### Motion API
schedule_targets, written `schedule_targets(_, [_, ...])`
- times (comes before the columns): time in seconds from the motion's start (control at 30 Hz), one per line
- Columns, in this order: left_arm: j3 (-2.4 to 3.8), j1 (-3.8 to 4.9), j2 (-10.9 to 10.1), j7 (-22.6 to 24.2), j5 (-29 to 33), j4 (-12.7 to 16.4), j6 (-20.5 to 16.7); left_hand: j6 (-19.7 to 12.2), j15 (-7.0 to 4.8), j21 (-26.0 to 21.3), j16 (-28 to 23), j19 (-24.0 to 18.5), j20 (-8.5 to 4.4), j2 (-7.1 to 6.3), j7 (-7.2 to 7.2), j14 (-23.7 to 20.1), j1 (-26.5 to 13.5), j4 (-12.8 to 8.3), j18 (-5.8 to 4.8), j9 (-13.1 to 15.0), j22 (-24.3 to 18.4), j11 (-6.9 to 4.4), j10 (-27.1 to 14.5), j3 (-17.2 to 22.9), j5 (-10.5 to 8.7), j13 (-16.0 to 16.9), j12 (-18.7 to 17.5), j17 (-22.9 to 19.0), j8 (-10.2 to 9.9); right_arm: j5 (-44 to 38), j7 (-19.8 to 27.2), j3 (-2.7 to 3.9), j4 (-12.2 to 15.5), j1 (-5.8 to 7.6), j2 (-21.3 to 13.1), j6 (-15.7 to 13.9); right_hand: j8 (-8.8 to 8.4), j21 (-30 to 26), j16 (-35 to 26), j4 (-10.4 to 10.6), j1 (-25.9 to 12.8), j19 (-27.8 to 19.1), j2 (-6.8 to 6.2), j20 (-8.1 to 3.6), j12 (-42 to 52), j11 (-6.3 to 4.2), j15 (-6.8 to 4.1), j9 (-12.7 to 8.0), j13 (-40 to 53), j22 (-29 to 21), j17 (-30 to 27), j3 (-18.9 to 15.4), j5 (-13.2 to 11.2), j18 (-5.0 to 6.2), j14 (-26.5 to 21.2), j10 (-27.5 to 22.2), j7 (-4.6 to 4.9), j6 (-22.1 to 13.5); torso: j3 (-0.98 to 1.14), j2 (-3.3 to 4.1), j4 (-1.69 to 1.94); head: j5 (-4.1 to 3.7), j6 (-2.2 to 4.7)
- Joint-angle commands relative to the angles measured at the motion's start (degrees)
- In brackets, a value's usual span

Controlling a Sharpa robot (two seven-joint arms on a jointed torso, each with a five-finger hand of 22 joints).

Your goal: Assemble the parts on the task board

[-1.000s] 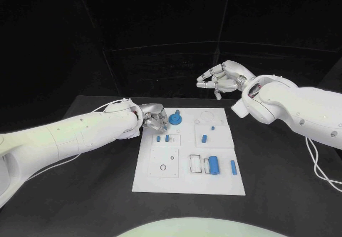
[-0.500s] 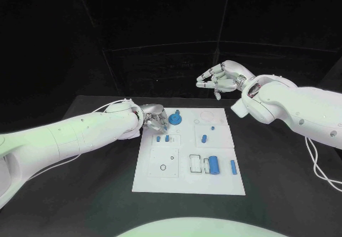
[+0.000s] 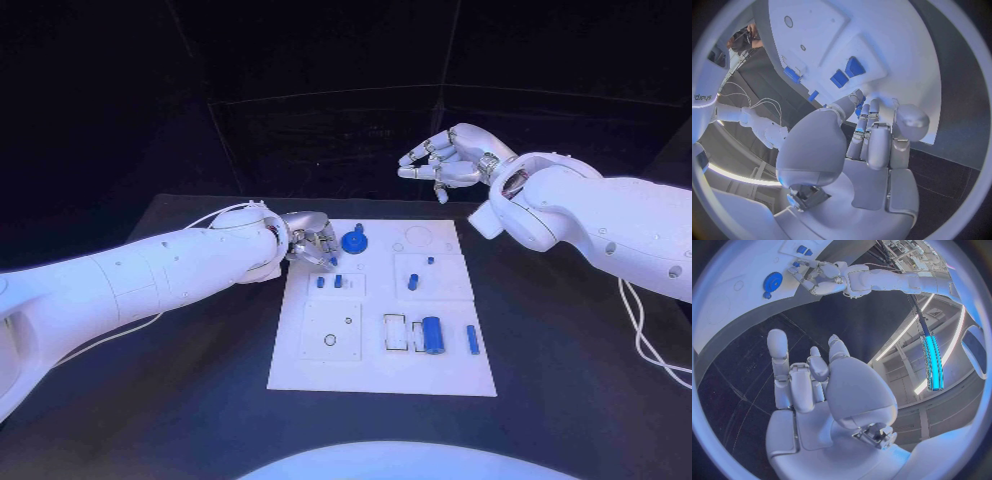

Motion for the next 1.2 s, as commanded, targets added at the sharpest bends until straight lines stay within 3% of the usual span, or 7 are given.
schedule_targets(0.03, [-0.01, 0.05, -0.2, -0.3, 0.6, 0.3, -0.9, -0.6, 0.37, -0.2, -0.3, 0.0, 0.49, -0.57, -0.04, 1.7, 0.0, 0.0, -0.55, -0.1, 0.0, 0.12, -0.6, -0.6, 0.1, -0.1, -0.4, -0.2, -0.4, -0.2, 0.0, 0.03, -0.1, 0.12, -0.1, -0.1, 0.27, -0.2, -0.2, 0.3, 0.0, -0.2, 0.63, -0.14, -0.4, -0.17, -0.3, 0.0, 0.0, 0.0, 0.0, 0.0, 0.1, 0.69, 2.4, -0.3, -0.27, 0.0, -0.02, 0.02, 0.03, -0.01, 0.11])
schedule_targets(0.33, [0.02, 0.06, -2.1, 0.0, 2.6, 1.7, -1.9, -1.1, 0.43, -0.3, -0.5, 0.0, 0.58, -0.73, -0.01, 1.6, 0.4, -0.1, -0.52, -0.3, 0.0, 0.22, -1.8, -1.1, 0.1, -0.2, -0.7, -0.6, -0.8, -2.0, -0.8, 0.03, -1.0, 0.12, -0.6, -0.5, 0.35, -0.7, -0.6, 0.2, 0.2, -0.6, 0.52, -0.15, -1.0, -0.19, -0.31, 0.0, -0.9, -1.0, -0.7, -0.1, 0.1, 0.84, 2.3, -0.9, -0.3, 0.1, -0.12, -0.02, 0.02, -0.16, 0.13])
schedule_targets(0.47, [0.07, 0.17, -3.9, 0.4, 4.9, 2.6, -2.7, -1.0, 0.46, -0.4, -0.5, -0.1, 0.6, -0.67, 0.01, 1.6, 0.5, -0.1, -0.5, -0.3, -0.1, 0.26, -2.0, -1.2, 0.11, -0.2, -0.7, -0.7, -0.8, -4.2, -1.6, -0.02, -1.5, 0.1, -1.1, -0.7, 0.83, -3.6, -2.9, -0.9, 2.5, -2.9, 0.26, -0.3, -11.6, -0.46, -0.55, 0.0, -14.0, -5.6, -3.7, 0.0, 0.0, 1.49, 1.4, -10.3, -0.47, 0.7, -0.05, -0.05, 0.15, -0.46, 0.19])
schedule_targets(0.57, [0.12, 0.38, -5.8, 2.2, 9.8, 3.7, -4.7, -0.4, 0.55, -0.5, -0.5, -0.1, 0.67, 0.08, 0.17, 1.6, 1.0, 0.0, -0.48, -0.2, -0.2, 0.39, -1.9, -0.8, 0.14, -0.1, -0.6, -0.6, -0.5, -7.1, -2.0, -0.19, -1.8, -0.18, -1.6, -1.1, 1.25, -5.5, -6.9, -2.5, 5.9, -4.3, 0.5, -0.48, -21.7, -0.59, -0.66, 0.0, -23.8, -7.4, -8.8, 0.9, -0.8, 1.72, -0.3, -16.9, -0.55, 1.5, -0.04, -0.02, 0.17, -0.71, 0.5])
schedule_targets(0.83, [0.16, 0.73, -11.2, 10.4, 29.7, 8.3, -11.3, 0.2, 0.74, -3.1, -0.5, -1.0, 0.86, 0.45, 0.58, 1.6, 1.0, 0.2, 0.05, -0.1, -3.0, 0.57, -1.1, -0.6, 0.13, 0.0, 0.0, -0.7, -0.2, -20.3, -2.4, -1.02, -1.8, -1.67, -3.5, -1.3, 1.29, -7.1, -13.3, -5.5, 11.7, -4.0, 0.27, -0.61, -40.3, -0.37, -0.57, -0.2, -39.9, -8.4, -15.7, 3.7, -5.0, 1.73, -1.1, -15.9, -0.39, 4.4, -0.06, -0.11, -0.06, -2.14, 1.1])
schedule_targets(1.0, [0.14, 0.78, -13.7, 17.8, 47.5, 11.4, -13.6, 1.5, 1.2, -19.4, -10.2, -8.3, 1.46, 0.3, 0.6, -4.6, -0.7, 1.5, 3.07, 0.0, -19.3, 0.81, -1.8, -2.0, 0.2, 0.0, 0.5, -16.3, 0.4, -33.2, -4.4, -2.74, -0.1, -3.29, -4.9, -0.3, 0.03, -7.5, -14.8, -5.1, 11.2, -3.7, -1.23, -0.69, -47.2, -0.48, -0.73, -0.3, -46.9, -8.8, -16.8, 3.5, -7.8, 1.69, -0.6, -13.4, -1.36, 6.6, -0.03, 0.01, 0.06, -4.43, 1.82])
schedule_targets(1.2, [0.1, 0.71, -14.7, 24.4, 59.6, 14.0, -15.7, 2.8, 1.25, -27.7, -26.2, -13.5, 1.68, 0.6, 0.0, -14.6, -1.2, 2.5, 3.47, -0.1, -25.0, 0.45, -1.2, -4.9, 0.25, 0.5, 2.7, -36.3, 0.8, -41.6, -5.6, -3.78, -0.2, -5.87, -4.8, -1.8, -0.61, -7.5, -15.1, -5.4, 11.8, -3.3, -1.65, -0.87, -49.0, -0.59, -0.8, -0.2, -49.3, -8.8, -16.7, 3.9, -5.8, 1.71, -0.3, -12.3, -1.61, 7.9, 0.02, -0.07, -0.09, -5.21, 2.02])
